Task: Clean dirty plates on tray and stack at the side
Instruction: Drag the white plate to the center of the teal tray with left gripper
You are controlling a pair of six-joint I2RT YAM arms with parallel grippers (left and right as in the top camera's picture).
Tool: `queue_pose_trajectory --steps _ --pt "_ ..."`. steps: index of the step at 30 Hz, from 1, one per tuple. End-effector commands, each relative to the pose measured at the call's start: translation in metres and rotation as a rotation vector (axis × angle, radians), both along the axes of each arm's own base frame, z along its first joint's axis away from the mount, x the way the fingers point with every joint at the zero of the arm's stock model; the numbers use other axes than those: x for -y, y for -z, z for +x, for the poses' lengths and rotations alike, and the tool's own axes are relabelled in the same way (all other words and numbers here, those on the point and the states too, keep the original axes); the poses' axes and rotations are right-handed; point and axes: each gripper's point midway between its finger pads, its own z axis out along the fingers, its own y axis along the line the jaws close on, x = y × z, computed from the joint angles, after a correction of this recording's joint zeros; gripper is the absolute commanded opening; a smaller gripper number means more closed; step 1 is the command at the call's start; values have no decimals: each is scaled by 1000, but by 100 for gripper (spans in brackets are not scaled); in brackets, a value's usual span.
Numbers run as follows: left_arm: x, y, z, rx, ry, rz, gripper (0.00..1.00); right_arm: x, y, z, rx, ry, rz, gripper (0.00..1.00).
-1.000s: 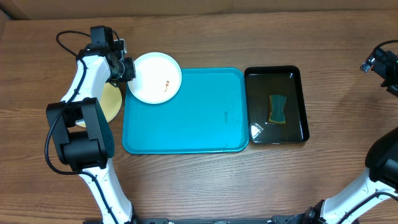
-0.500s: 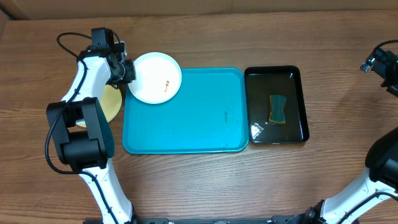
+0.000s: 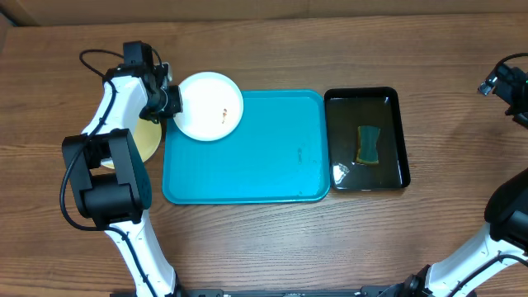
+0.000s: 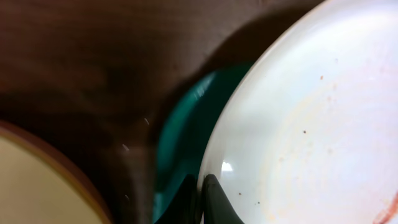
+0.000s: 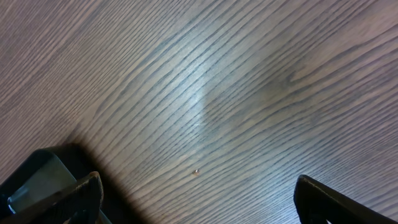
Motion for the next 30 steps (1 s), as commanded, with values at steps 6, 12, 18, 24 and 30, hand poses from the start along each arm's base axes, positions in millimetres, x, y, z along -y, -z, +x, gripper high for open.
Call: queue_pose_trajectory --steps 6,12,18,24,30 --pt "53 -11 -63 -277 -69 -245 4 1 -9 3 24 -3 -13 100" --pt "72 -11 -101 -435 0 -158 5 1 -9 3 24 -3 -13 100" --pt "99 -12 -115 -478 81 -118 48 1 -9 3 24 -3 -13 100" --pt "107 -10 -110 -450 107 -102 52 1 -9 3 24 -3 -13 100" --pt "102 -6 -102 -413 123 -31 47 1 -9 3 24 -3 -13 100"
